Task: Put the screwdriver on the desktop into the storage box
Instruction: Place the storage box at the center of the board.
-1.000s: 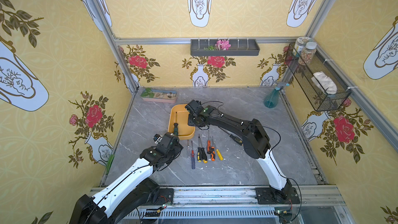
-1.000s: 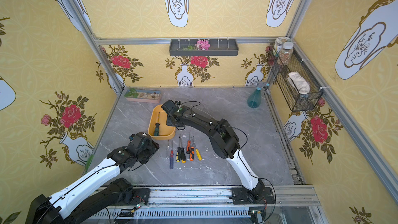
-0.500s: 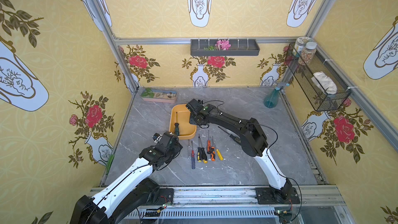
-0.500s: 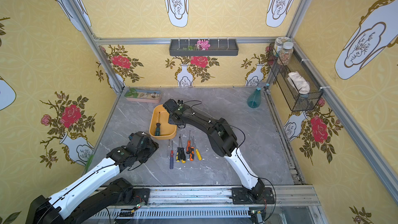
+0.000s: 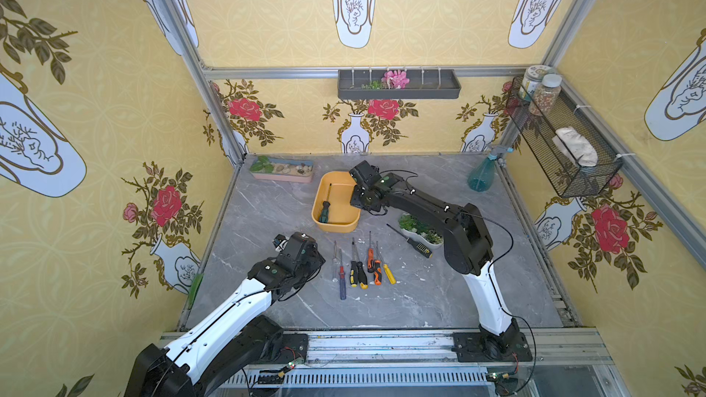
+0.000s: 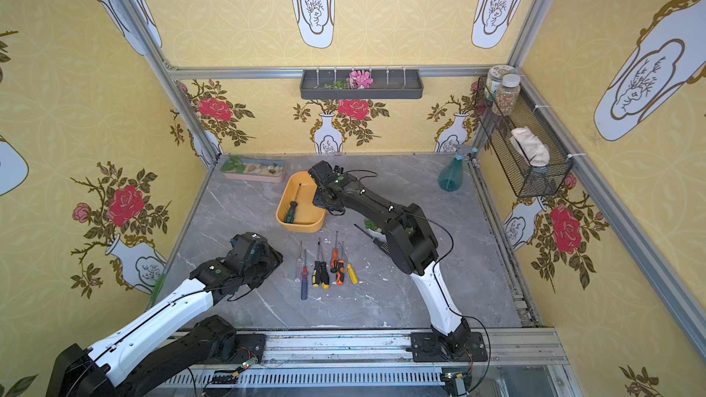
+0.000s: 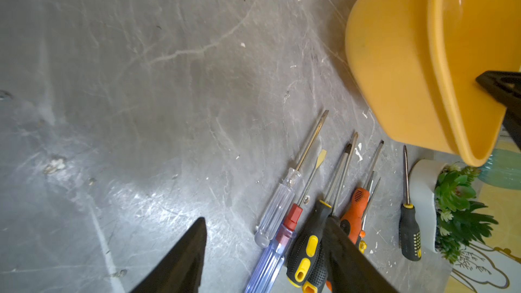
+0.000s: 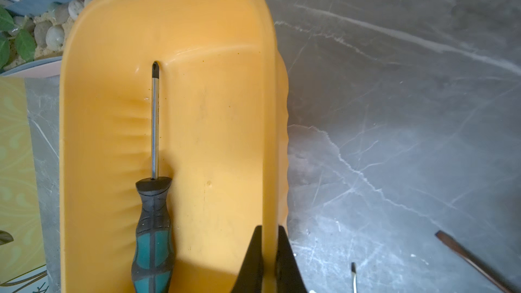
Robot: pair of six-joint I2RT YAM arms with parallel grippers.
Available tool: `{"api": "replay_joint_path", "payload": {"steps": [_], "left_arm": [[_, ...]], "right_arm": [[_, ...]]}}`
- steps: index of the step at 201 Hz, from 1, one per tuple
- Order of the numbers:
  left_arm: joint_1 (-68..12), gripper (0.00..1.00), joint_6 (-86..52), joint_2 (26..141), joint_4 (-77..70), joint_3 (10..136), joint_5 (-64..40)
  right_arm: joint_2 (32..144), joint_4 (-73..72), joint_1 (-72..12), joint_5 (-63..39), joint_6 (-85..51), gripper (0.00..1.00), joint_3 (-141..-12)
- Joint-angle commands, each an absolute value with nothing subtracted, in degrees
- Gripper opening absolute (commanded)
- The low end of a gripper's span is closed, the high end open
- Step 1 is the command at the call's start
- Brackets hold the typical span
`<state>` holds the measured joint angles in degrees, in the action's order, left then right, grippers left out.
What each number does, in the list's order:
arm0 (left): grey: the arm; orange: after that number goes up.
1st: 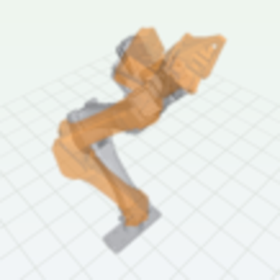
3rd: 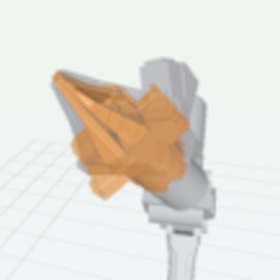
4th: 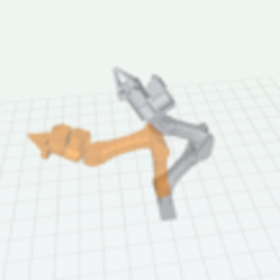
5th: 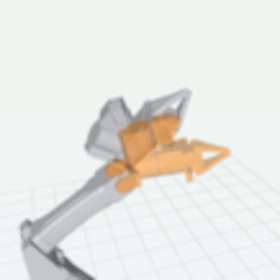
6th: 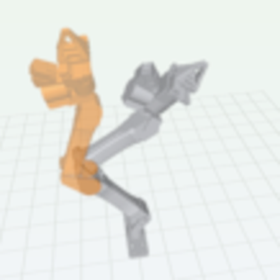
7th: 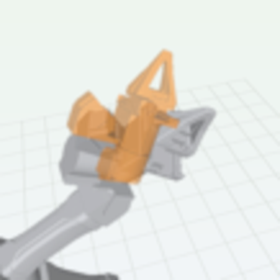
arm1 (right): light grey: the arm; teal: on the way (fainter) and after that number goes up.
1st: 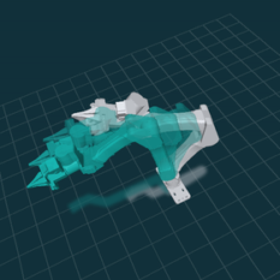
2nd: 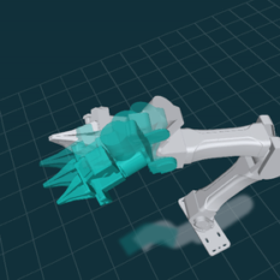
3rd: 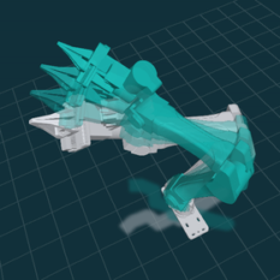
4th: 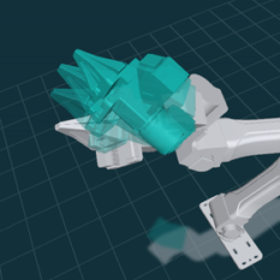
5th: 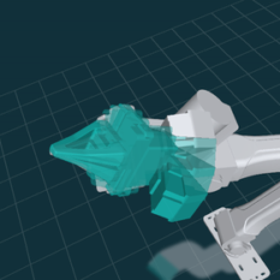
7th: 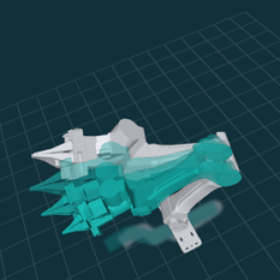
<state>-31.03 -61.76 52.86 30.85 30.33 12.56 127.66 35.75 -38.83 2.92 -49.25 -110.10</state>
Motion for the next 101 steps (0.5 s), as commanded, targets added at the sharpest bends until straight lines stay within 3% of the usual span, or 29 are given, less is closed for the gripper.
{"api": "replay_joint_path", "payload": {"steps": [1,53,64,86,101], "left_arm": [[-30.94,0.67,-58.34,55.12,27.87,30.82,9.69],[-30.85,0.64,-54.28,60.27,24.51,31.73,5.88],[-30.85,0.64,-53.76,61.09,23.85,31.57,5.10],[-30.85,0.63,-52.96,62.84,22.66,31.55,3.64],[-30.89,0.62,-52.39,64.11,22.23,31.81,2.78]], "right_arm": [[127.02,33.53,-36.99,-0.48,-44.81,0.00,-108.14],[127.88,33.98,-33.08,-2.92,-38.77,0.01,-105.17],[127.92,33.99,-32.57,-3.14,-37.82,0.13,-104.73],[127.22,34.12,-32.26,-3.53,-36.33,0.50,-104.56],[125.61,34.51,-32.26,-3.05,-35.57,0.61,-104.83]]}}
